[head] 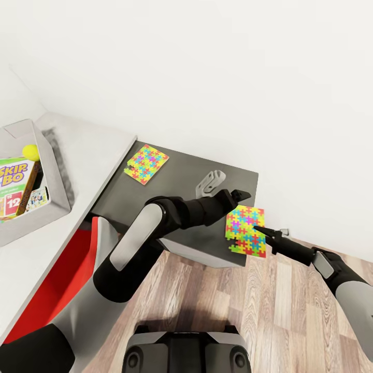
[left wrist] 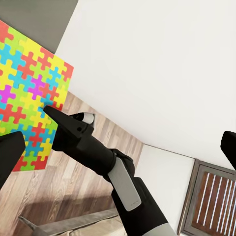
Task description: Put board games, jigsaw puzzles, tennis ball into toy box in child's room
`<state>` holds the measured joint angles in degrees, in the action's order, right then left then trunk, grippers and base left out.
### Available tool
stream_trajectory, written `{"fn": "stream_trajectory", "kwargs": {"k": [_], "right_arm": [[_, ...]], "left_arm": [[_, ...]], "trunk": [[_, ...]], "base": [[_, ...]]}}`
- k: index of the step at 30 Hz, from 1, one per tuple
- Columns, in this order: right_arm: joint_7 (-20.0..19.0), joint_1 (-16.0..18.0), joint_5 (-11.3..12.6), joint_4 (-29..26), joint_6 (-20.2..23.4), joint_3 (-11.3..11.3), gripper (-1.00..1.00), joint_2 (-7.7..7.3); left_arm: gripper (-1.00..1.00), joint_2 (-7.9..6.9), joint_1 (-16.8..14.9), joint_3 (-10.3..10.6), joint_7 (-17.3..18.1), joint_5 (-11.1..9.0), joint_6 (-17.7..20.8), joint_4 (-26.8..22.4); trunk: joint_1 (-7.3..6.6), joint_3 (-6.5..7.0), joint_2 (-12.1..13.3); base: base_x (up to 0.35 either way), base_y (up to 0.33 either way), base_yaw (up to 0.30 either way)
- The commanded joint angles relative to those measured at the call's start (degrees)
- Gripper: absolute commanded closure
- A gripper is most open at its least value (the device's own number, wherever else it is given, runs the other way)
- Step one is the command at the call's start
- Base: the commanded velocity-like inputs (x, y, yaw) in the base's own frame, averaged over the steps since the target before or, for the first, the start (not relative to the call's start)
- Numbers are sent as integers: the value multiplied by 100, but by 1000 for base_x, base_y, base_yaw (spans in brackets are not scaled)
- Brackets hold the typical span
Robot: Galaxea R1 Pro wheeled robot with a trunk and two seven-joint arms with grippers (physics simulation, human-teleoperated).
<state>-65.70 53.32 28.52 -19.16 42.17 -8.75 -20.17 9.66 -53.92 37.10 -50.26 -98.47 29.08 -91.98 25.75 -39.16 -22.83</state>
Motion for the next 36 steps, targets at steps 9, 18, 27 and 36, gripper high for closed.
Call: {"fn": "stream_trajectory", "kwargs": {"k": [9,18,27,36], "right_arm": [[-11,0,-1,-27,18,0,100,109],[-69,-127,-43,-327,-3,99,100,253],[-65,-466,-59,-1086,29,245,100,290],[107,-544,-59,-1274,35,273,100,296]], "left_arm": [[-100,-8,2,-4,-9,-30,10,-4],[-100,-90,61,-33,115,-21,13,-4],[-100,-261,536,-371,539,-15,39,-5],[-100,-314,773,-667,1313,-17,262,-4]], "trunk": [[3,-7,-9],[3,-7,-9],[3,-6,-9],[3,35,-9]], "base": [[0,0,0],[0,0,0],[0,0,0],[0,0,-5]]}}
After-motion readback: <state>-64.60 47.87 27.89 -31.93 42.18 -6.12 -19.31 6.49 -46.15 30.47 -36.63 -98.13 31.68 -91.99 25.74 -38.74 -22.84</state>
